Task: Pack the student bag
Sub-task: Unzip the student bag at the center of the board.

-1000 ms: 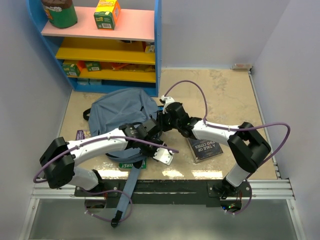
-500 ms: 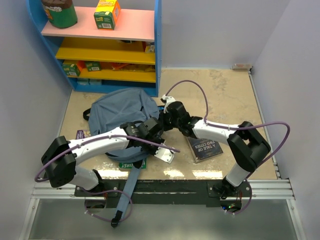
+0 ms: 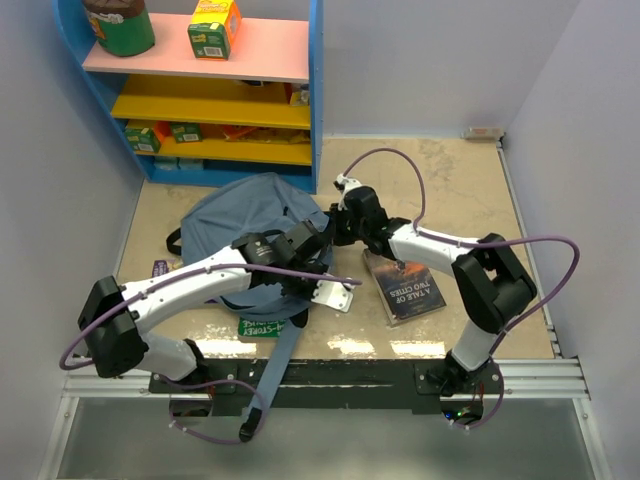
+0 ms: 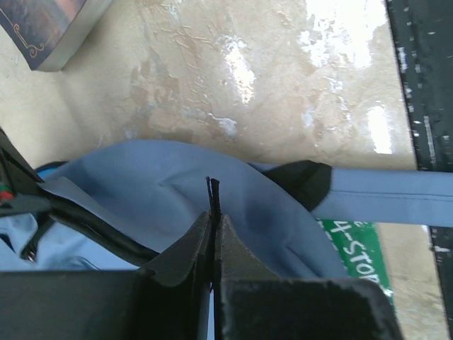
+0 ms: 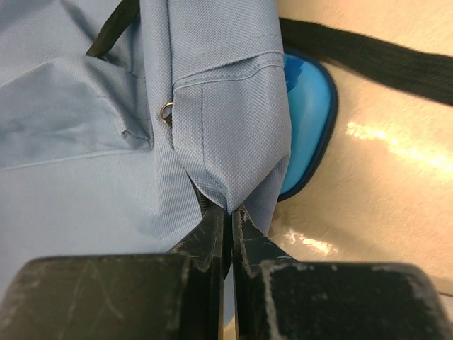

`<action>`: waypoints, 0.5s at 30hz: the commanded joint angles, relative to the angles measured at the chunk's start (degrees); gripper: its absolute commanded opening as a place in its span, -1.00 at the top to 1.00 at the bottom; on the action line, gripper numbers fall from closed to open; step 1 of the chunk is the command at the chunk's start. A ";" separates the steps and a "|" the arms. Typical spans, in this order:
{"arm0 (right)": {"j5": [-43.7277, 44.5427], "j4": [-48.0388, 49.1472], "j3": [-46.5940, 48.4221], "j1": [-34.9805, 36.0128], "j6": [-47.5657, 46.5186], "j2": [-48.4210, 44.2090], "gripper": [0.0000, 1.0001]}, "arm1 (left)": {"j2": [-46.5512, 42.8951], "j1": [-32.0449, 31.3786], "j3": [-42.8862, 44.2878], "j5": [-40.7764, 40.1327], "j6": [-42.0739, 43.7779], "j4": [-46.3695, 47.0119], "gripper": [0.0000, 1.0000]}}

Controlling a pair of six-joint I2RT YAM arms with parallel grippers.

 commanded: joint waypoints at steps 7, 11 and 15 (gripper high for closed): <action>11.38 -1.09 6.30 -5.68 -4.08 3.07 1.00 | -12.60 -0.57 -8.18 5.58 -6.08 -11.50 1.00; 13.49 -1.97 9.19 -7.61 -4.70 4.31 1.00 | -16.21 -0.57 -10.56 4.62 -7.13 -12.12 1.00; 16.47 -4.68 15.24 -9.02 -6.19 6.86 1.00 | -18.23 -0.57 -11.79 4.87 -7.75 -13.26 1.00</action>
